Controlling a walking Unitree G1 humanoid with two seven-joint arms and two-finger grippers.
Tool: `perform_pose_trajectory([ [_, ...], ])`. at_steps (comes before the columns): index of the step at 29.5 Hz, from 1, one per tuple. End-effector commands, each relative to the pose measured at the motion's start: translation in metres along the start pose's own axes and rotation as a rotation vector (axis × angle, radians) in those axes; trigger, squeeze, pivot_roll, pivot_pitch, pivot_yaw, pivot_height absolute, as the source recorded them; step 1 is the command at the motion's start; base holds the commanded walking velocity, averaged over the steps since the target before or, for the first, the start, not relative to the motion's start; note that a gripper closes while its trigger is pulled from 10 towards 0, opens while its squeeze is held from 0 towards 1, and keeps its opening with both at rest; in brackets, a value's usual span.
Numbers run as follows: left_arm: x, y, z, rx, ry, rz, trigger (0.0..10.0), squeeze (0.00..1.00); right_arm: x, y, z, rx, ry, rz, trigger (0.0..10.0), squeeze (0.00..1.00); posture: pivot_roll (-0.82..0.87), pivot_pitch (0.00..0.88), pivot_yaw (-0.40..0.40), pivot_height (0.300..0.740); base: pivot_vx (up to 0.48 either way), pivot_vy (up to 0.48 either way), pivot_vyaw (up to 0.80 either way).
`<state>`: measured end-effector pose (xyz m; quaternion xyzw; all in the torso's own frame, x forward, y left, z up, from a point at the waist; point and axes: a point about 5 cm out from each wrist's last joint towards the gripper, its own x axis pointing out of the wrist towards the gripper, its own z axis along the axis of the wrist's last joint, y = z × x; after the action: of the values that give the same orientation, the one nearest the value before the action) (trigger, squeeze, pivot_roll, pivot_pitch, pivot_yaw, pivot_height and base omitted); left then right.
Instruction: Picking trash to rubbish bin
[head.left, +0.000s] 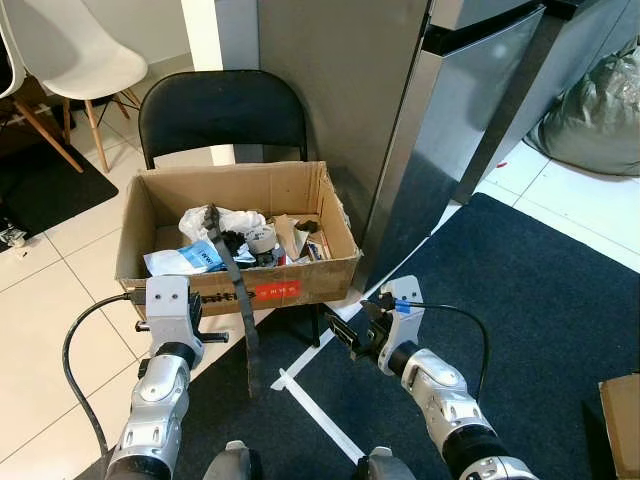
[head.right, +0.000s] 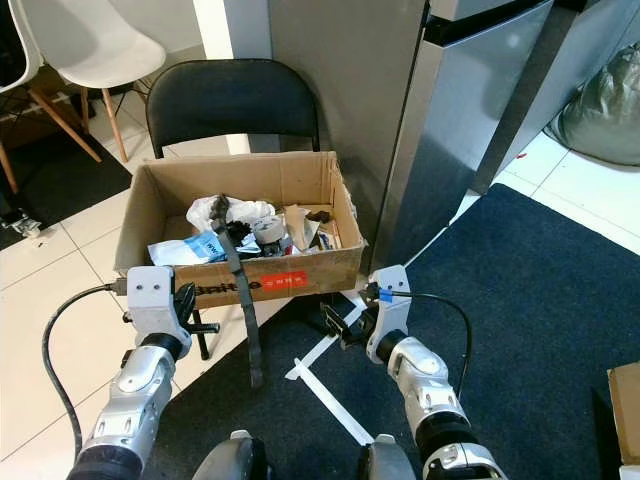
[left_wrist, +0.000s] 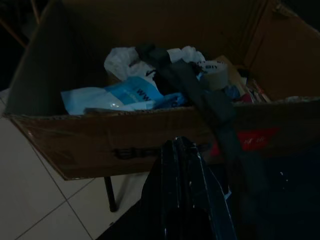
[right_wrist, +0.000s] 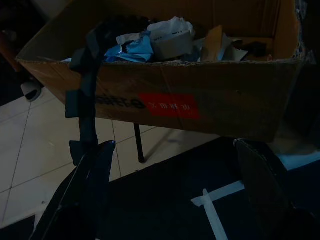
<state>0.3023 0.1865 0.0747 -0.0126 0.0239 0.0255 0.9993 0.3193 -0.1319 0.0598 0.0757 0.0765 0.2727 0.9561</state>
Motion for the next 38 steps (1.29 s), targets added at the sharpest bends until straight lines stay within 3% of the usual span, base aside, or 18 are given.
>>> perform_pose_trajectory([
  [1,-0.003,0.005,-0.006,-0.004,0.027,0.02,10.0,0.0,-0.004,0.001,-0.007,0.016,0.019,0.004,10.0,0.0,0.07,0.158,0.022,0.63,0.0,0.0,0.0],
  [16,-0.004,0.002,-0.012,-0.057,0.038,0.042,10.0,0.0,-0.005,-0.003,-0.003,-0.009,0.036,0.025,10.0,0.0,0.05,0.168,-0.01,0.63,0.0,0.0,0.0],
  [17,-0.004,0.003,-0.013,-0.082,0.036,0.043,10.0,0.52,-0.005,-0.003,-0.003,-0.011,0.037,0.027,10.0,0.0,0.05,0.17,-0.016,0.63,0.0,0.0,0.0],
  [21,-0.004,0.004,-0.014,-0.109,0.031,0.042,10.0,0.52,-0.005,-0.003,-0.002,-0.012,0.038,0.029,10.0,0.0,0.05,0.17,-0.016,0.63,0.0,0.0,0.0],
  [22,-0.004,0.005,-0.013,-0.128,0.011,0.039,10.0,1.0,-0.005,-0.004,-0.001,-0.016,0.039,0.032,10.0,0.0,0.04,0.174,-0.028,0.63,0.0,0.0,0.0],
  [30,-0.001,-0.004,0.003,-0.199,-0.1,-0.055,10.0,1.0,-0.005,-0.006,0.002,-0.026,0.043,0.04,10.0,0.0,0.03,0.179,-0.033,0.63,0.0,0.0,0.0],
  [31,-0.001,-0.013,0.009,-0.216,-0.122,-0.138,10.0,1.0,-0.006,-0.007,0.003,-0.028,0.044,0.043,10.0,0.0,0.03,0.18,-0.034,0.63,0.0,0.0,0.0],
  [35,-0.002,-0.023,0.015,-0.217,-0.149,-0.218,10.0,1.0,-0.005,-0.006,0.003,-0.028,0.044,0.046,10.0,0.0,0.03,0.18,-0.034,0.63,0.0,0.0,0.0],
  [38,-0.001,-0.023,0.017,-0.24,-0.16,-0.214,10.0,1.0,-0.005,-0.006,0.003,-0.027,0.044,0.047,10.0,0.0,0.03,0.18,-0.034,0.63,0.0,0.0,0.0],
])
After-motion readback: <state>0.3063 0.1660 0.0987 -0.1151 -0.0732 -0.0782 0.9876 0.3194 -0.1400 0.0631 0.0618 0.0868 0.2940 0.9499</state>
